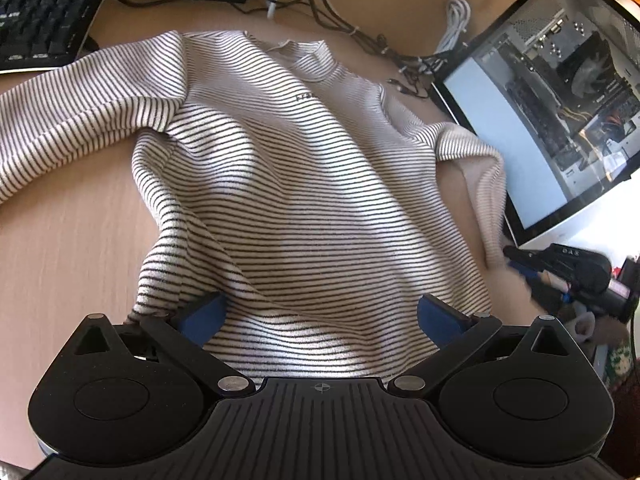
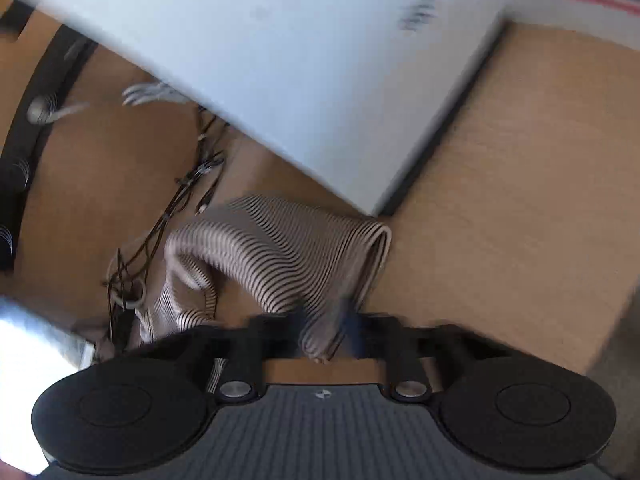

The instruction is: Fold clothes

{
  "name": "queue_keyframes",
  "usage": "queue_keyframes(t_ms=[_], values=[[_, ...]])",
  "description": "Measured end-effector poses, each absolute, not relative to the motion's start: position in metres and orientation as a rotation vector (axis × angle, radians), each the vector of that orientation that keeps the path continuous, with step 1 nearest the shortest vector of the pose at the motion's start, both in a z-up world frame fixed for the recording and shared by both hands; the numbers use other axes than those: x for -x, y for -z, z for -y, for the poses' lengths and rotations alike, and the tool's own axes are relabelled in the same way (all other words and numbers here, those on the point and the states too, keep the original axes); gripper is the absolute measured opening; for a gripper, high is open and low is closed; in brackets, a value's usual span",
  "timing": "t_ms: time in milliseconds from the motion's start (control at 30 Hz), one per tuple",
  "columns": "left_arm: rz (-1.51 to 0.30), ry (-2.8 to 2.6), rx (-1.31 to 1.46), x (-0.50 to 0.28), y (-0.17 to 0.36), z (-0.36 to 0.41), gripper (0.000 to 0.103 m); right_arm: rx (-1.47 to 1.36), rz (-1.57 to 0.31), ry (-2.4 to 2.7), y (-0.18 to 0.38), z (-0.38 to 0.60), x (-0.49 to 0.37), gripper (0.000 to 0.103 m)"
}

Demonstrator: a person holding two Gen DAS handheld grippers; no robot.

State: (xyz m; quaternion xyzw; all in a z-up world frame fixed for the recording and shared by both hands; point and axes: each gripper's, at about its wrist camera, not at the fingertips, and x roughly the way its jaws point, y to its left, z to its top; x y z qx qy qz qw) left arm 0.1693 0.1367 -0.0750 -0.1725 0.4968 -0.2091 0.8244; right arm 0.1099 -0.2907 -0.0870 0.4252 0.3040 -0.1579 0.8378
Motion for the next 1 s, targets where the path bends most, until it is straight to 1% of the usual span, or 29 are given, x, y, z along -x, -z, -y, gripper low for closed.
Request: queue_keyframes(t_ms=[133, 333, 500, 533, 667, 833, 1000], values=[[-1.057, 0.474, 0.357, -0.165, 0.076, -0.139, 0.103, -0.613, -0.537, 0.258, 0.035, 0.274, -0.124, 0.004], [-1.059, 0.508, 0.421, -0.160, 0.079, -0.148, 0.103, -0.472, -0.352, 0.148, -0.057, 0.260, -0.153, 0.004], [-1.046, 0.521, 0.446, -0.158, 0.080, -0.155, 0.103, -0.361, -0.297, 0.010, -0.109, 0.218, -0.200, 0.004], [-1.044, 0.524, 0.450, -0.158, 0.079, -0.156, 0.103, -0.338, -0.295, -0.023, -0.116, 0.207, -0.207, 0.001], [-1.008, 0.522, 0.443, -0.151, 0.072, -0.167, 0.103, -0.263, -0.307, -0.158, -0.133, 0.150, -0.234, 0.000], [-0.956, 0.494, 0.454, -0.143, 0.064, -0.188, 0.103, -0.209, -0.352, -0.275, -0.119, 0.089, -0.259, 0.000], [-0.926, 0.400, 0.443, -0.130, 0.061, -0.210, 0.103, -0.206, -0.379, -0.353, -0.106, 0.057, -0.274, 0.002]])
